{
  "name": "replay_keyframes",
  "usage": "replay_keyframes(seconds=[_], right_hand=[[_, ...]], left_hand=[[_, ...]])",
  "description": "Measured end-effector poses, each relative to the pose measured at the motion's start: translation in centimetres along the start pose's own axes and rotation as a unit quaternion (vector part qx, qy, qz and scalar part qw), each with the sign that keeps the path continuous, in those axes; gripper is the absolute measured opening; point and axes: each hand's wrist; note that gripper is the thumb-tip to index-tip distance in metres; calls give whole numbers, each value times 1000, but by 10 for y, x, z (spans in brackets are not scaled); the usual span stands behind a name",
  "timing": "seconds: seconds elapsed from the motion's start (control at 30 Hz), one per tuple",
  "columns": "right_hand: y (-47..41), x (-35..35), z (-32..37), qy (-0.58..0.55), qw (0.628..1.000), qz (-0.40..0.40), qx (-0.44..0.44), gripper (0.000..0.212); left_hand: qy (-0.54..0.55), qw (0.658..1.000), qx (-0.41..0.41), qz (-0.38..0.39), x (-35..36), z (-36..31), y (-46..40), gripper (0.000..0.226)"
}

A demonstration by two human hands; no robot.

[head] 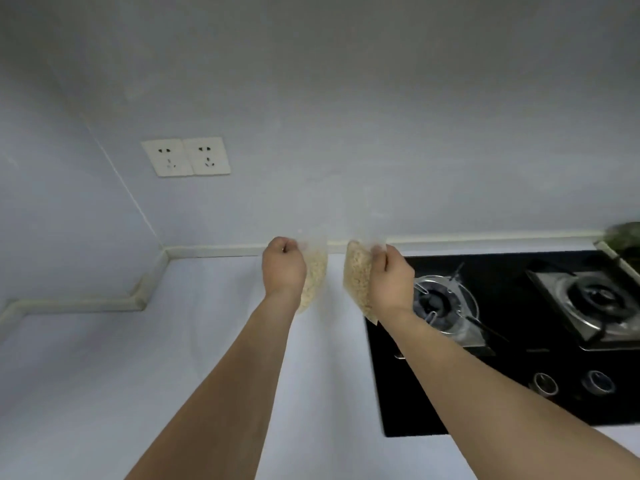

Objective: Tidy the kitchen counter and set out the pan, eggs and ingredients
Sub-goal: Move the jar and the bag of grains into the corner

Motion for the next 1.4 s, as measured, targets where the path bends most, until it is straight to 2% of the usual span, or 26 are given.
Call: replay_keyframes(seconds=[0.37,0.6,0.73,1.03,1.2,1.4], right_hand=[[25,-276,-91,-22,984,-172,40,33],[44,-440,-148,4,956,-285,70,32],[41,-509,-173,13,935,-339,106,33],[6,-615,-252,35,900,-404,158,30],[-42,-672,-292,60,895,-405,178,31],[-112,-731,-326,49,892,-418,168,32]], left_hand=[[5,982,9,189,212,-11,213,19],[0,950,-23,312,331,-1,344,26],[-15,935,-23,353,381,-6,395,24],[-54,909,-21,414,518,2,440,22],[-50,899,-59,431,606,-1,450,18],[-45,887,-54,456,709,-16,465,17]])
Point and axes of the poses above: each hand's wrist, its own y-axis away from the middle knuckle, its own x-axis out of the palm, z = x × y, and after that the axes turned 7 degrees about -x, right-handed
